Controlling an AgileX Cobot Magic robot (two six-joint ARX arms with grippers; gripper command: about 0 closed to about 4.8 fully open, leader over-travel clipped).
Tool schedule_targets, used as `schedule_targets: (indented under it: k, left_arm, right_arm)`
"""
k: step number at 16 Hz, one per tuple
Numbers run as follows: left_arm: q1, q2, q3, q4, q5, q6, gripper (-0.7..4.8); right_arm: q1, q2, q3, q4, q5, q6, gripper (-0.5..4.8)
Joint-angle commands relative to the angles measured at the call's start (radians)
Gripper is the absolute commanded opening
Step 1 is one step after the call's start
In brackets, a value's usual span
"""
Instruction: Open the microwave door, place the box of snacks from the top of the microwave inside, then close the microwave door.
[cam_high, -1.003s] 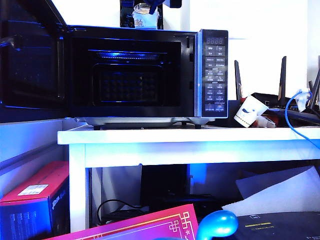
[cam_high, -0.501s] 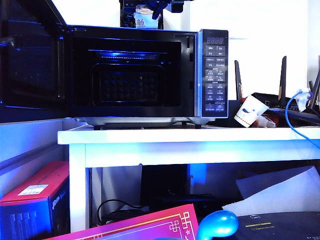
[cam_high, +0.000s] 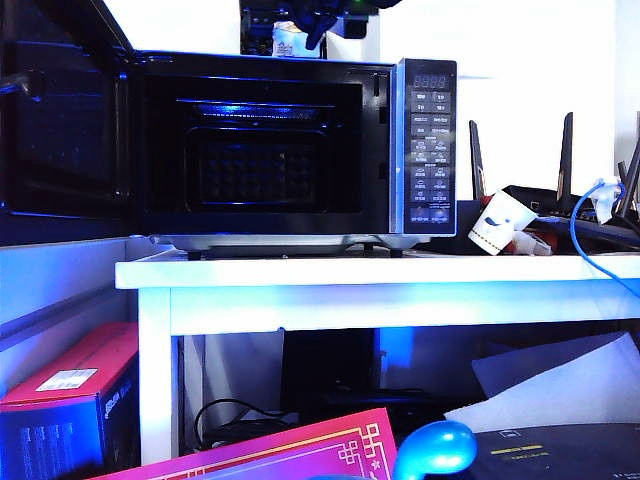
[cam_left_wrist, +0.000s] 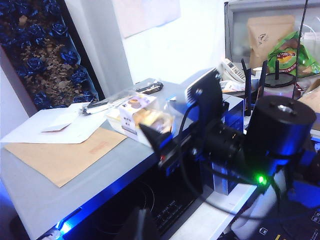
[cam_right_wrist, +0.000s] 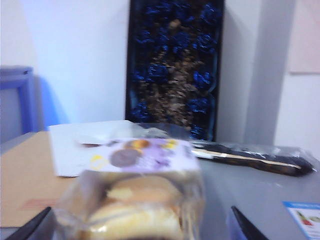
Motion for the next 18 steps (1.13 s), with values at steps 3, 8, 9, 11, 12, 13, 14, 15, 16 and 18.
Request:
schedule_targets:
  k: [3,8,9,11,12,13,14,15,16,18]
  left_arm:
    - [0.001,-0.003,0.003,0.006,0.006,-0.003,-0.05]
    - [0.001,-0.003,0.003,0.006,0.006,-0.003,-0.05]
    - [0.001,-0.003,0.003,0.006,0.006,-0.003,-0.05]
    - [0.001,-0.003,0.003,0.006,0.006,-0.002,-0.05]
    - [0.001,-0.003,0.003,0.006,0.006,-0.002,-0.05]
    - [0.001,-0.003,0.003,0.006,0.006,-0.002,-0.05]
    - [0.001,-0.003,0.003,0.006,0.006,-0.002,-0.05]
    - [0.001,-0.003,0.003,0.006,0.006,-0.002,-0.05]
    - [0.001,-0.003,0.003,0.006,0.006,-0.002,-0.05]
    - [0.001,-0.003,0.003,0.006,0.005,0.005,-0.05]
  right_arm:
    - [-0.008,-0.003,0.003,-0.044,-0.026,0.013,4.79]
    - [-0.016,-0.003,0.004,-0.071,-0.045,0.012,4.79]
    - [-0.016,-0.003,0.004,-0.089,-0.046,0.012,4.79]
    - [-0.018,-0.003,0.004,-0.110,-0.044,0.010,4.32]
    - [-0.018,-0.003,0.004,-0.110,-0.044,0.000,3.10]
    - [-0.018,-0.003,0.004,-0.110,-0.044,-0.004,2.32]
    - [-0.018,-0.003,0.004,-0.110,-0.045,-0.022,2.30]
    - [-0.018,-0.003,0.004,-0.114,-0.044,-0.023,2.30]
    - [-0.017,-0.003,0.004,-0.118,-0.044,-0.031,2.34]
    - [-0.017,-0.008,0.005,-0.119,-0.045,-0.071,4.09]
